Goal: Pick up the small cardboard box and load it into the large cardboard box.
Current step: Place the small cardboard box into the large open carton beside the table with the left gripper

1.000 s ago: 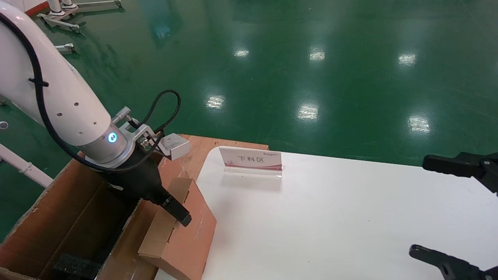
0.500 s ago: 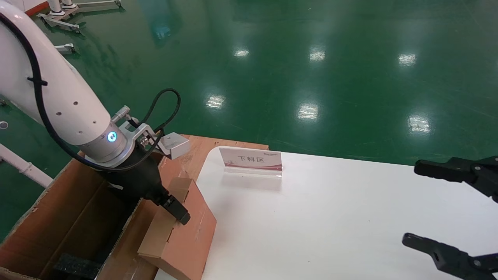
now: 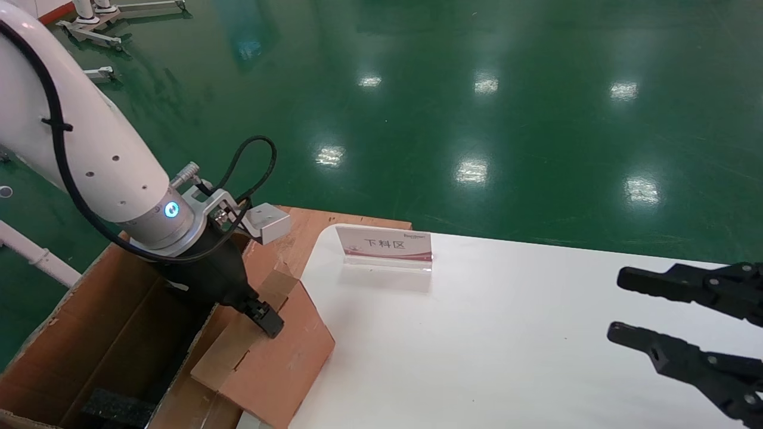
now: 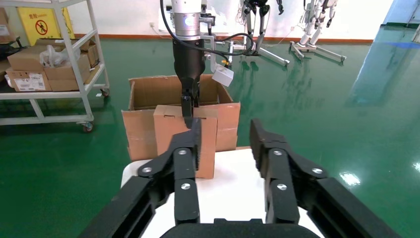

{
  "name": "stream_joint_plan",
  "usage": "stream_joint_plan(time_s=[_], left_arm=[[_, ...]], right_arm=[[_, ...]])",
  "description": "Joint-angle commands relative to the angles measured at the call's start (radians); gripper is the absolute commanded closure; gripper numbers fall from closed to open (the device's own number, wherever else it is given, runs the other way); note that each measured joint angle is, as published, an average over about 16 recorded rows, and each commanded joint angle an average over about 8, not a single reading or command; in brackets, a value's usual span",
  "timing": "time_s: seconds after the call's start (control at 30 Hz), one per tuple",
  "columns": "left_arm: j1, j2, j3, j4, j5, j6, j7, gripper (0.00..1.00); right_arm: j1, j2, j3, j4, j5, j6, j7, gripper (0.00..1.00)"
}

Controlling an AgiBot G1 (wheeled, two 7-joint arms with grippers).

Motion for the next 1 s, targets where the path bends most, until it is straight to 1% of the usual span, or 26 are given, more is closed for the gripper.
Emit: stream_joint_plan(time_s=[0.03, 0.3, 0.5, 0.63, 0.77, 0.87, 1.0], left_arm=[[0.000, 0.000, 0.000, -0.001, 0.000, 0.001, -0.001, 1.00], [-0.010, -0.001, -0.018, 0.012, -0.004, -0.042, 0.031, 1.00], [-0.055, -0.012, -0.056, 0.006, -0.001, -0.092, 0.051, 1.00], [-0.118, -0.024, -0.091, 0.004, 0.012, -0.113, 0.063, 1.00], [-0.202, -0.041, -0.130, 0.004, 0.029, -0.113, 0.076, 1.00], [-0.269, -0.055, -0.157, 0.005, 0.039, -0.098, 0.083, 1.00], [-0.353, -0.064, -0.176, 0.010, 0.056, -0.045, 0.088, 1.00]], right_arm=[[0.000, 0.000, 0.000, 0.000, 0.000, 0.000, 0.000, 1.00], [0.000, 0.000, 0.000, 0.000, 0.000, 0.000, 0.000, 1.00], [0.001, 0.000, -0.001, -0.001, 0.000, 0.000, -0.001, 1.00], [0.001, 0.000, -0.001, -0.001, 0.000, 0.000, -0.001, 1.00], [0.001, 0.000, -0.001, -0.001, 0.001, 0.000, -0.001, 1.00], [0.001, 0.000, -0.002, -0.001, 0.001, 0.000, -0.001, 1.00], [0.001, 0.000, -0.002, -0.001, 0.001, 0.000, -0.001, 1.00]])
